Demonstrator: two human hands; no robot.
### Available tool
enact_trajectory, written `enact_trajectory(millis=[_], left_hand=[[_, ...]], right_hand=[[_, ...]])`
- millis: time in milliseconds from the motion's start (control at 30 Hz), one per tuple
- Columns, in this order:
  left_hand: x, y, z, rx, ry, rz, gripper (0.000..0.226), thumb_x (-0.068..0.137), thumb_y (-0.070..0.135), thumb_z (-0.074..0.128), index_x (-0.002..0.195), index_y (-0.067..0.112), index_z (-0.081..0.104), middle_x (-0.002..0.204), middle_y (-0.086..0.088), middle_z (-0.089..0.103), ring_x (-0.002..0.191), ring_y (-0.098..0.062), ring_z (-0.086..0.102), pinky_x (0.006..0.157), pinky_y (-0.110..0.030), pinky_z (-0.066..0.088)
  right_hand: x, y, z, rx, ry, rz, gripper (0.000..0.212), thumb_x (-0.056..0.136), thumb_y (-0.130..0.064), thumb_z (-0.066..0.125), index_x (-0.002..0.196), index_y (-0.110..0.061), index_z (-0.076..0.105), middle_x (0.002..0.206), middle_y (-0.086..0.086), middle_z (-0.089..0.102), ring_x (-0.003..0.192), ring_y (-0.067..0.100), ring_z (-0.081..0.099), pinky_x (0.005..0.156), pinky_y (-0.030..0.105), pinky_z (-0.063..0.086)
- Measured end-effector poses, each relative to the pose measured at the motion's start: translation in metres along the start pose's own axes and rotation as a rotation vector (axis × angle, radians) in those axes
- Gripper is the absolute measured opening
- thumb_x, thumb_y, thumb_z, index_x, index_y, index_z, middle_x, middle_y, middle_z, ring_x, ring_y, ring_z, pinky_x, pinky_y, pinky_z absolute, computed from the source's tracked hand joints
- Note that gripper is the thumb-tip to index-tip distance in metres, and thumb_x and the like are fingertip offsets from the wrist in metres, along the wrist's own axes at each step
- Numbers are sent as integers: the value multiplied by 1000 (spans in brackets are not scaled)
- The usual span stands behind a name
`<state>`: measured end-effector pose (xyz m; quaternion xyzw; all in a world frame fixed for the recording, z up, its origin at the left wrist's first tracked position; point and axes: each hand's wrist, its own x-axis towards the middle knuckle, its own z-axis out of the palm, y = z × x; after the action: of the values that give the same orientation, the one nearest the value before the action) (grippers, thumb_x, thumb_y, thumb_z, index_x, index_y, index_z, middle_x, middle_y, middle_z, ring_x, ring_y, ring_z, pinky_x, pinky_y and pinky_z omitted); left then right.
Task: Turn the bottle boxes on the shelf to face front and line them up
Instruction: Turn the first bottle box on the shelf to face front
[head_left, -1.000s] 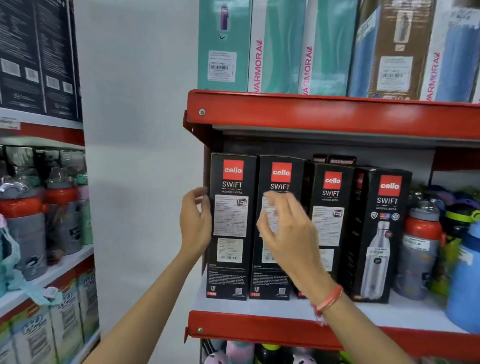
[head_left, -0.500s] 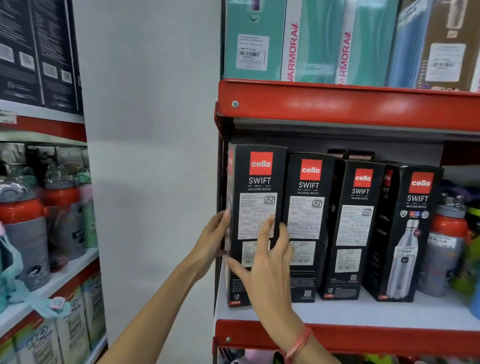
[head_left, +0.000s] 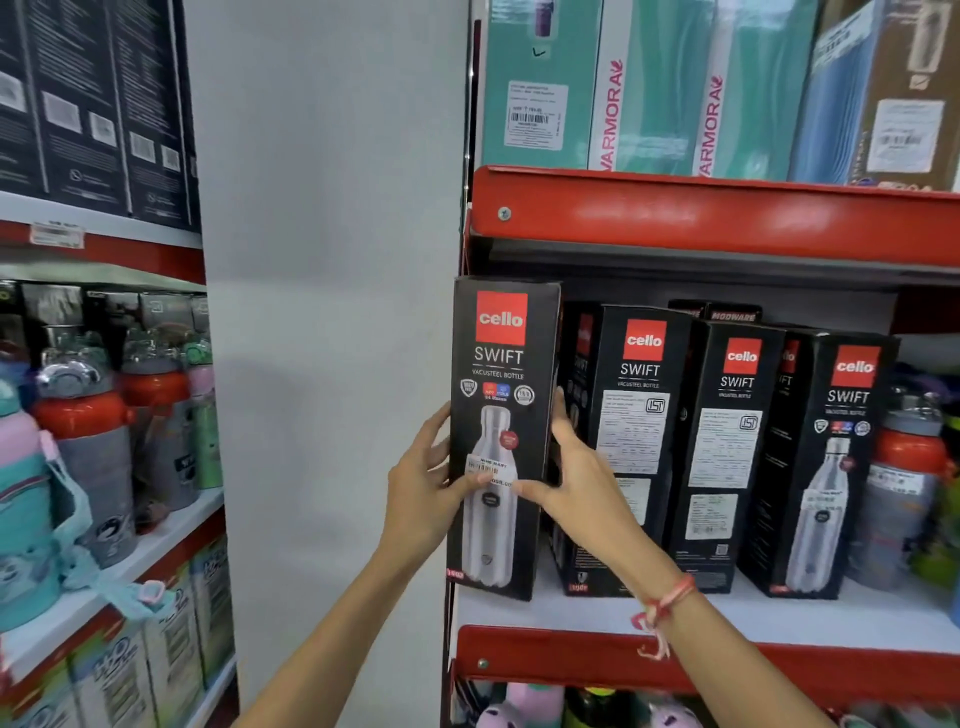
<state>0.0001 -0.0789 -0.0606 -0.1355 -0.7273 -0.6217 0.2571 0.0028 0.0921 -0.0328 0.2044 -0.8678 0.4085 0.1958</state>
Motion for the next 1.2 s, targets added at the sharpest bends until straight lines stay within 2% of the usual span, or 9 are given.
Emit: enact_trajectory(millis=[167,367,433,567,700,800,933,1067,1200], left_hand=[[5,-4,18,74,93,14,69,74,5,77,131,34,51,101,31,63,90,8,65,89,-33,57],[3,-8,33,143,159,2,69,77,7,74,138,26,48,121,2,68,110,-17,65,95,-33,52],[5,-8,36,177,143,-4,70,78,8,74,139,27,47,121,2,68,110,-16,65,93,-28,50],[5,-7,38,190,152,-26,69,79,10,74,140,24,45,126,-3,65,114,-20,63,95,-36,50],[0,-10,40,222,185,-11,63,78,15,76,135,19,49,126,-4,65,113,-21,63,94,-35,50],[-1,-12,44,273,241,-1,58,80,18,74,133,18,49,127,-3,64,115,-22,62,97,-38,49],[-2,-6,55,380,330,78,60,85,20,68,138,17,42,145,-3,45,132,-20,42,106,-32,35],[-7,9,69,401,390,211,51,86,22,67,132,19,47,140,-4,42,130,-18,38,99,-27,38],[-11,13,78,314,260,256,49,82,29,71,126,24,51,125,6,51,113,-9,53,95,-32,49]], right_hand=[[10,-1,11,-159,129,-17,117,81,-2,70,144,-43,-20,128,6,61,88,18,66,82,34,56],[15,10,22,-308,241,44,108,84,1,66,149,-28,-15,83,10,65,61,14,56,57,25,49],[14,15,23,-334,264,43,105,85,0,65,150,-25,-12,83,10,65,61,15,55,58,27,51],[10,20,20,-370,319,-48,83,89,-8,63,152,-15,10,113,13,65,80,23,65,75,39,58],[0,18,9,-332,649,-172,47,89,-19,62,134,-9,50,121,12,59,103,24,57,85,33,53],[1,26,-1,-417,776,46,75,81,-36,69,141,-6,36,132,20,43,111,31,40,90,38,44],[4,37,1,-384,586,291,115,71,-53,73,151,-7,3,142,29,29,113,40,39,90,47,44],[2,42,-6,-296,512,282,120,72,-49,74,150,-18,-13,142,32,26,113,43,41,87,49,46],[-12,50,-24,-125,435,140,120,75,-47,74,148,-28,-19,147,26,19,126,39,31,97,47,40]])
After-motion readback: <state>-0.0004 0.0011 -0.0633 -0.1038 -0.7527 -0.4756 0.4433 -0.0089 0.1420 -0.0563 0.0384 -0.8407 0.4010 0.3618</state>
